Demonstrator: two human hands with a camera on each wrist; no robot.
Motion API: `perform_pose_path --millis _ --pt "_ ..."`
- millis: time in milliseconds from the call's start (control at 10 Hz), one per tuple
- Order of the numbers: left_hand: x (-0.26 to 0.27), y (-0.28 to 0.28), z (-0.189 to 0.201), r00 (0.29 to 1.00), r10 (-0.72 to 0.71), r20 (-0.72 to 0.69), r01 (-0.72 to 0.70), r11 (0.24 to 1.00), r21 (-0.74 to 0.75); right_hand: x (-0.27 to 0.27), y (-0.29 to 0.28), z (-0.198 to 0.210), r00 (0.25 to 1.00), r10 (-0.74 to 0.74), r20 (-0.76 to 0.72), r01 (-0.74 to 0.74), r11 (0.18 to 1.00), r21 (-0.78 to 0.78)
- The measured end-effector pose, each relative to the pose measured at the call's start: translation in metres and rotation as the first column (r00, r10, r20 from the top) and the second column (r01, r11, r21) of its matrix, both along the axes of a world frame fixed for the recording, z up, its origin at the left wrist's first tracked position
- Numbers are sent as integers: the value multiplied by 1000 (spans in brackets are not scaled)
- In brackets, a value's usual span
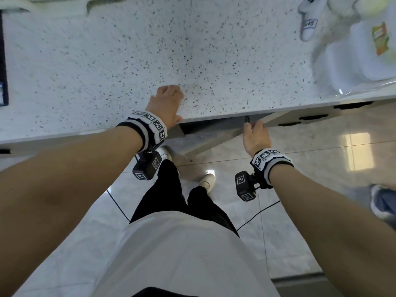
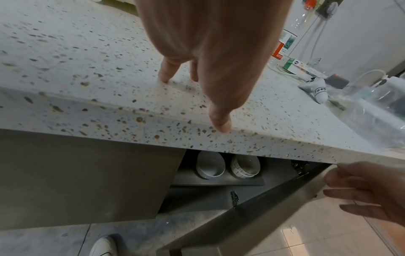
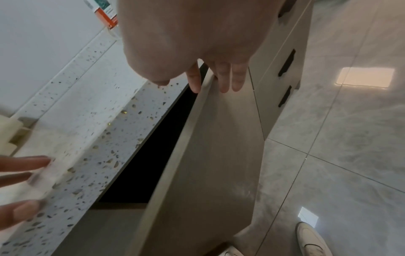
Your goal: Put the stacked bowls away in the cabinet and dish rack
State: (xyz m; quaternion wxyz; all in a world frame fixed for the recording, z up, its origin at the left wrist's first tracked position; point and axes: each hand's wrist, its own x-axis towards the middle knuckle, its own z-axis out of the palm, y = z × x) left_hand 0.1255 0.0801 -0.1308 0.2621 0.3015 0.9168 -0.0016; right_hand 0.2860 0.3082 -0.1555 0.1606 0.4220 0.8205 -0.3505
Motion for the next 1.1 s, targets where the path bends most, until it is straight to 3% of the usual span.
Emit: perform_pose_path --millis 200,500,700,900,1100 --pt "0 1 -2 1000 15 -5 -15 1000 -3 -14 -1 -3 997 57 59 -54 997 -52" --pt "2 4 -4 999 48 -5 -48 999 16 -21 16 -8 986 167 15 -165 981 -100" --pt "1 5 0 999 29 -12 -29 1000 7 -20 14 -5 944 302 135 -293 952 -88" --pt "-6 2 11 999 -31 28 32 998 -46 -40 -13 34 886 451 107 -443 892 -94" --pt "-19 -12 37 997 -36 69 30 997 77 -70 -30 90 903 428 -41 -429 902 -46"
